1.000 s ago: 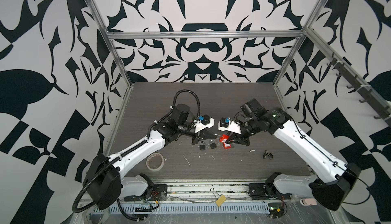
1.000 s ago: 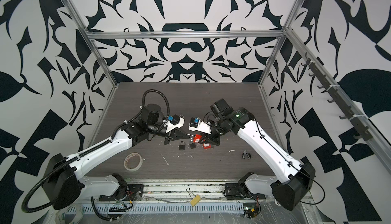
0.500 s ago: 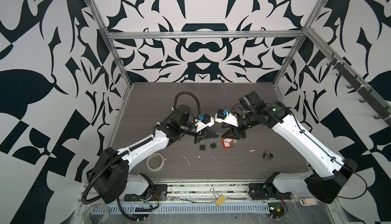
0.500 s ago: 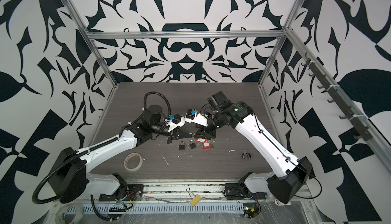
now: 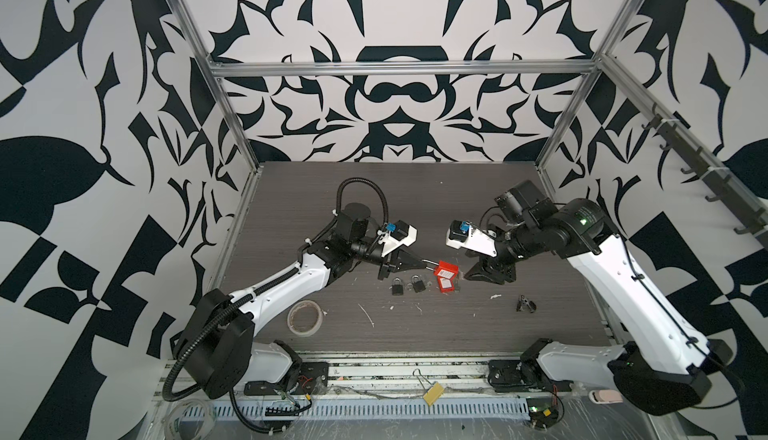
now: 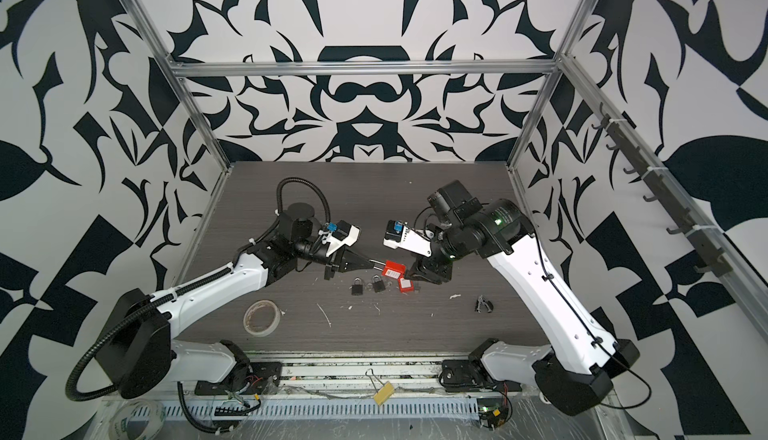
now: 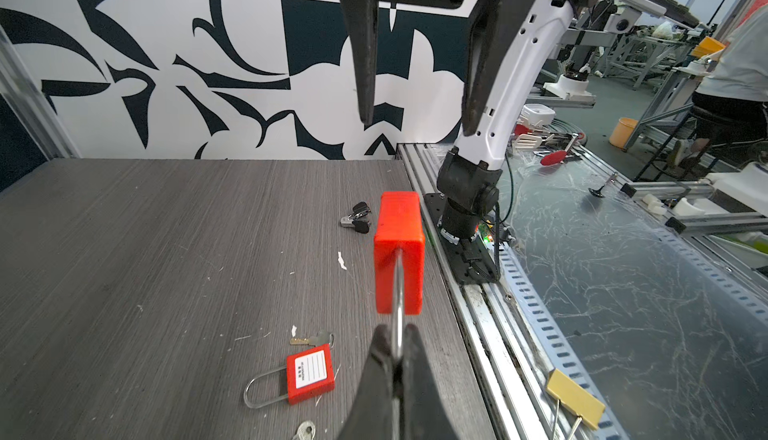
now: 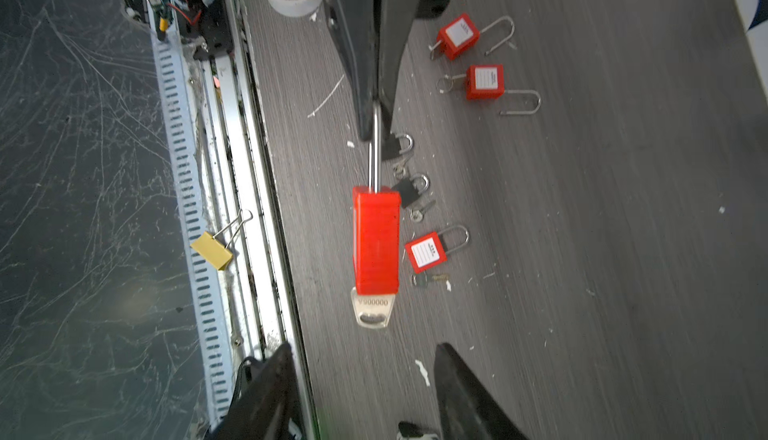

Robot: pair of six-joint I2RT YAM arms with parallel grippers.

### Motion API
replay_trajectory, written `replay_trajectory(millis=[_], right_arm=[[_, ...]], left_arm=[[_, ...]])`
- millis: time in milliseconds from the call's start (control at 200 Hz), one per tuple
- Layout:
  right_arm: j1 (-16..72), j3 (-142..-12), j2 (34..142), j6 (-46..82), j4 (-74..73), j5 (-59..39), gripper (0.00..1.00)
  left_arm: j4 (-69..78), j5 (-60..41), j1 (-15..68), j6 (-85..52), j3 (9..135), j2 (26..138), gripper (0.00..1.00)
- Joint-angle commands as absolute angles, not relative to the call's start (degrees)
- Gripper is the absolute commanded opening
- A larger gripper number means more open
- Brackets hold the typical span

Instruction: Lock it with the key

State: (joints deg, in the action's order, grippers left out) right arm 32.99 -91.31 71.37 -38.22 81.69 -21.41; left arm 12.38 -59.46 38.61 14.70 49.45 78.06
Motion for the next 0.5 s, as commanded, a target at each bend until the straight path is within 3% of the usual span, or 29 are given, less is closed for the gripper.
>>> replay_trajectory(millis=[0, 325, 495], right_arm=[[32.64, -89.74, 71.65, -39.07, 85.38, -19.25, 0.56], [32.54, -83.20, 72.74, -37.27, 78.31, -26.36, 0.49], [32.54, -80.98, 72.87, -36.94, 74.73, -24.69, 0.41]], left_arm=[[13.92, -61.86, 38.55, 13.92, 50.45, 77.51, 0.00], [12.80, -60.75, 39.55, 14.06, 50.80, 77.07, 0.00], [12.75, -60.60, 39.98, 13.98, 51.17, 76.99, 0.00]])
